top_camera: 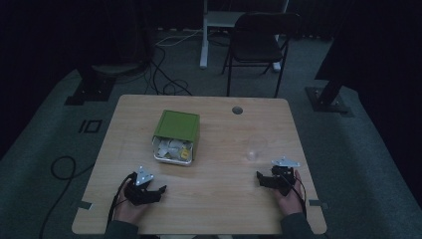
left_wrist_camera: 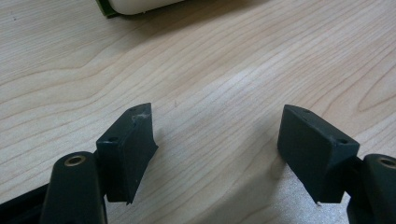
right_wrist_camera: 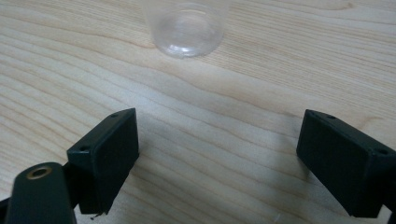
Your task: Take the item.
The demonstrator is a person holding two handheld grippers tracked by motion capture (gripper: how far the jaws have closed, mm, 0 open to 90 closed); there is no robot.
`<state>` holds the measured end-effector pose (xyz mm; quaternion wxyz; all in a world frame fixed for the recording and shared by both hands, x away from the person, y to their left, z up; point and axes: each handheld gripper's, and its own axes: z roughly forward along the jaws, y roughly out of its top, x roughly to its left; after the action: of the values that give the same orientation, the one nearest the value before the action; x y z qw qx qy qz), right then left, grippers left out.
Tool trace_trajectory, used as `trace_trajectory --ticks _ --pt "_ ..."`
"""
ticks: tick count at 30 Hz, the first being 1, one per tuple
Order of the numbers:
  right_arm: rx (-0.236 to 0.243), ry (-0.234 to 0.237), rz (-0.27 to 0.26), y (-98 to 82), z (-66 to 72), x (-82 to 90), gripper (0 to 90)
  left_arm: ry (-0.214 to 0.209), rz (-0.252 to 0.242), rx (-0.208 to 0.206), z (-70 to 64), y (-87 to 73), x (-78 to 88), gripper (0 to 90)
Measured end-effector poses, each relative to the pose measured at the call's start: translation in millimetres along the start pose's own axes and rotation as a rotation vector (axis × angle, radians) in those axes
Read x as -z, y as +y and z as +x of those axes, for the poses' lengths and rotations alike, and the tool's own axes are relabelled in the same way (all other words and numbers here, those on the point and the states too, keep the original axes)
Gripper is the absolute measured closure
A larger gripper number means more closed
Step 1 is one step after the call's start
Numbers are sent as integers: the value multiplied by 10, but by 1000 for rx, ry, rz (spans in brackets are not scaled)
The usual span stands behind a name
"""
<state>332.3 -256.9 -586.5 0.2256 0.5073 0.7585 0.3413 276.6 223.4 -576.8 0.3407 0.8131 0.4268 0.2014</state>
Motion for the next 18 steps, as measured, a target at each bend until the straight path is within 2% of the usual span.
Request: trace_trajectory --ticks 5,6,8,12,14,18 --pt "2 3 0 -18 6 19 126 0 0 0 0 1 0 281" --pt "2 3 0 -18 6 19 126 -11 9 -10 28 10 8 281" --pt "0 1 1 -25 10 26 126 -13 11 -12 44 11 15 327" --pt "3 2 0 -29 10 31 126 -14 25 -9 52 23 30 350" --pt "3 2 0 -30 10 31 126 0 43 -4 71 39 55 412" --pt "2 1 -1 -32 12 33 126 -16 29 10 98 80 120 427"
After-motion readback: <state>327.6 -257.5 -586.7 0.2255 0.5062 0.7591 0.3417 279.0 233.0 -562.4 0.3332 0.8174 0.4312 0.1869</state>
